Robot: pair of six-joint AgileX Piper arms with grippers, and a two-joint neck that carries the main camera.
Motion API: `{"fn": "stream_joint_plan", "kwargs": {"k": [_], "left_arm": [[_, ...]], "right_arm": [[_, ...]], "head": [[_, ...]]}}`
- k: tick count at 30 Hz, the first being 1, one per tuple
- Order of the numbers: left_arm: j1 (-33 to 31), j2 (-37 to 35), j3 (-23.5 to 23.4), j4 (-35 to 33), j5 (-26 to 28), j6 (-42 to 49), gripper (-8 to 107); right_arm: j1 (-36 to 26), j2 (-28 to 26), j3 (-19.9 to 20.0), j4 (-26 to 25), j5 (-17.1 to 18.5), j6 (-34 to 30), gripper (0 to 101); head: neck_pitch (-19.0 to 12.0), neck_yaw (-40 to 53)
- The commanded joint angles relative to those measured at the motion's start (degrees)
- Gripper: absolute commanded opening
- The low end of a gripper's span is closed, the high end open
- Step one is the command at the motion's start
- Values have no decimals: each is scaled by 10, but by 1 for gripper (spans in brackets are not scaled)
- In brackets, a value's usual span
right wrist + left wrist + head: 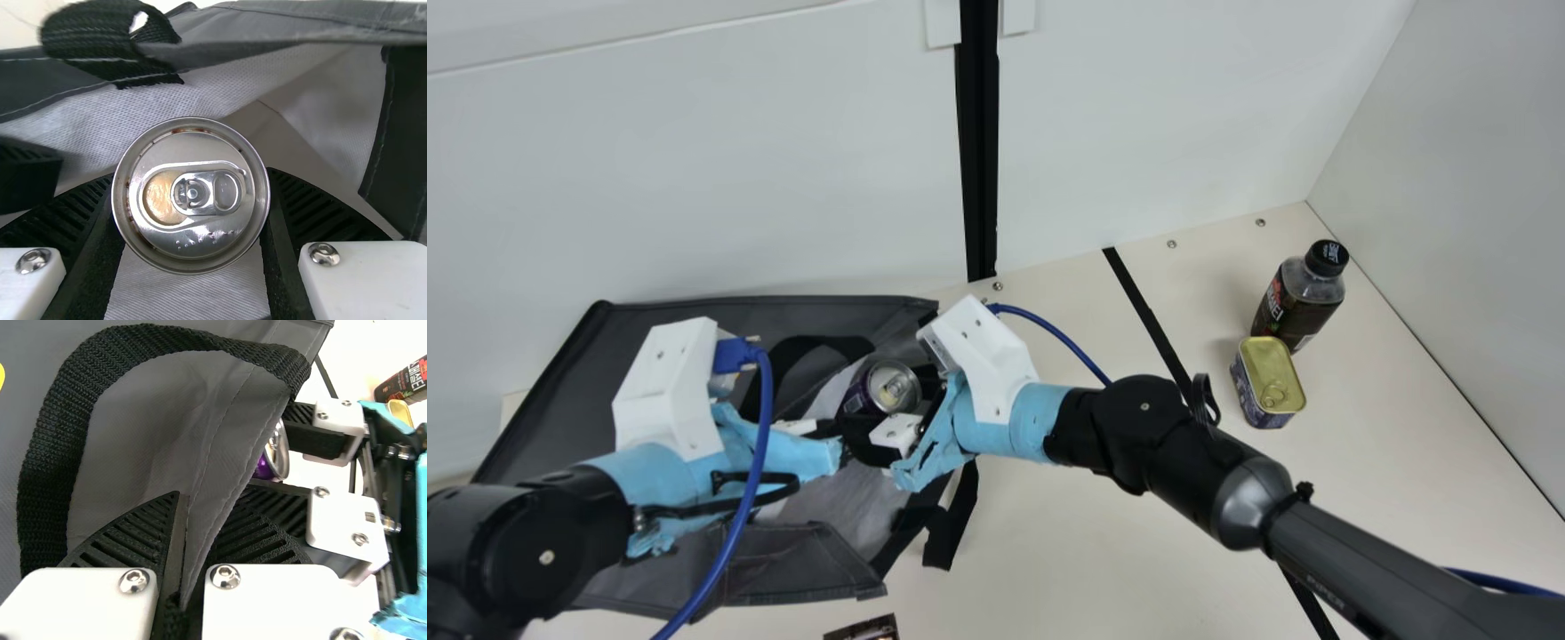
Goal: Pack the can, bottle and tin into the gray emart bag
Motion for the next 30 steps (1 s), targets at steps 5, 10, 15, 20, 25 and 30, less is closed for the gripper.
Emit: {"fn": "stream_joint_plan", "kwargs": {"k": [5,10,15,20,25,30], "left_arm": [[0,0,0,0,0,0,10],[0,0,0,0,0,0,10],[0,0,0,0,0,0,10],[0,0,0,0,0,0,10],[0,0,0,0,0,0,10],[0,0,0,0,0,0,10]], "right_arm": [[-2,22,-8,33,10,-12,0],[-4,41,-14,57,19,-22,0],[-5,59,-18,74,26,-32,0],[-6,71,-21,80,31,-37,0],[-6,78,-22,79,36,-41,0],[-4,81,-23,77,38,-44,7]], "head": [[-13,-1],[-13,-1],[-13,-1],[-13,-1],[-13,-1],[-13,-1]]}}
